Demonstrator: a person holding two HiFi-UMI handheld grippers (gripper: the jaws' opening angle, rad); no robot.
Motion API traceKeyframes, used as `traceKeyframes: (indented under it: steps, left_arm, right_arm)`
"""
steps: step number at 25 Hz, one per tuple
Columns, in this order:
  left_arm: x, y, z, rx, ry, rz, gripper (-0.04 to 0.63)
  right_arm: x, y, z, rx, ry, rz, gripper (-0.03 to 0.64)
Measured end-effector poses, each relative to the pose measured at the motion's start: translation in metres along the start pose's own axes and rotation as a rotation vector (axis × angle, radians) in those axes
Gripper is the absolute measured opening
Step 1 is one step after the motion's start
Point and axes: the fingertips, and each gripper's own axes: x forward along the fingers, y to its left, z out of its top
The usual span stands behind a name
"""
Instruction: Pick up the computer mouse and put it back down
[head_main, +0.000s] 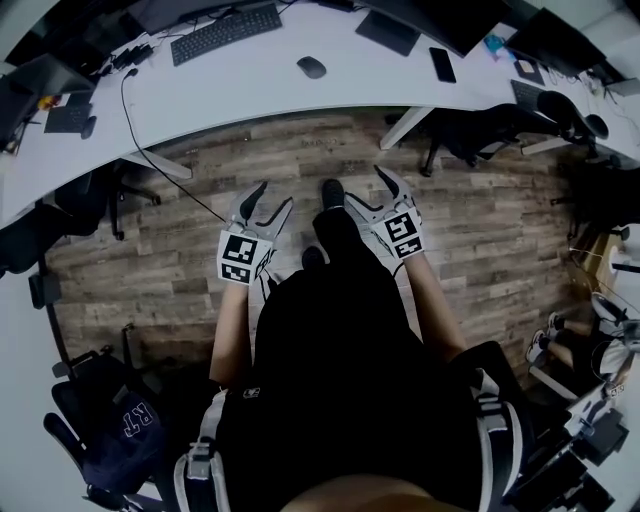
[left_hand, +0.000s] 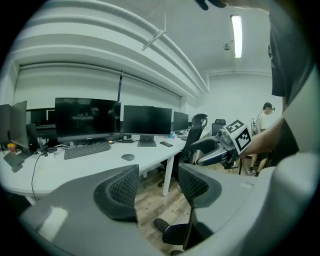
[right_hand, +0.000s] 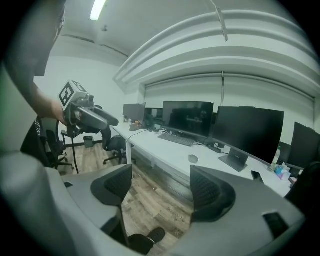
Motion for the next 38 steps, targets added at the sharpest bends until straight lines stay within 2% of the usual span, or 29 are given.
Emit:
traceKeyframes:
  steps: [6,12,21,32,38]
  left_arm:
    - [0.006,0.045,-0.005,-0.048,0.03,0.08,0.253]
    - [0.036,0.08,0.012,-0.048,0.033,0.1,0.255]
    - [0.08,0.11,0.03,-0.059,0.063,0.1,0.256]
    - [0.123,0.134,0.046,-0.084,0.097,0.146,0.258]
    - [0.145,0.142,0.058,-0.071,0.115,0.161,0.258]
  right_arm:
    - [0.034,-0.02,0.003,0.002,0.014,0.028,0.363]
    - [0.077,-0.045,0.019,0.015,0.005,0.058,0.36]
    - [0.125,-0.082,0.029,0.021,0.023,0.105,0.359]
    - [0.167,-0.126,0.036,0.017,0.04,0.176,0.356]
    - [0.191,-0.154,0.04,0.005,0.032,0.209,0.353]
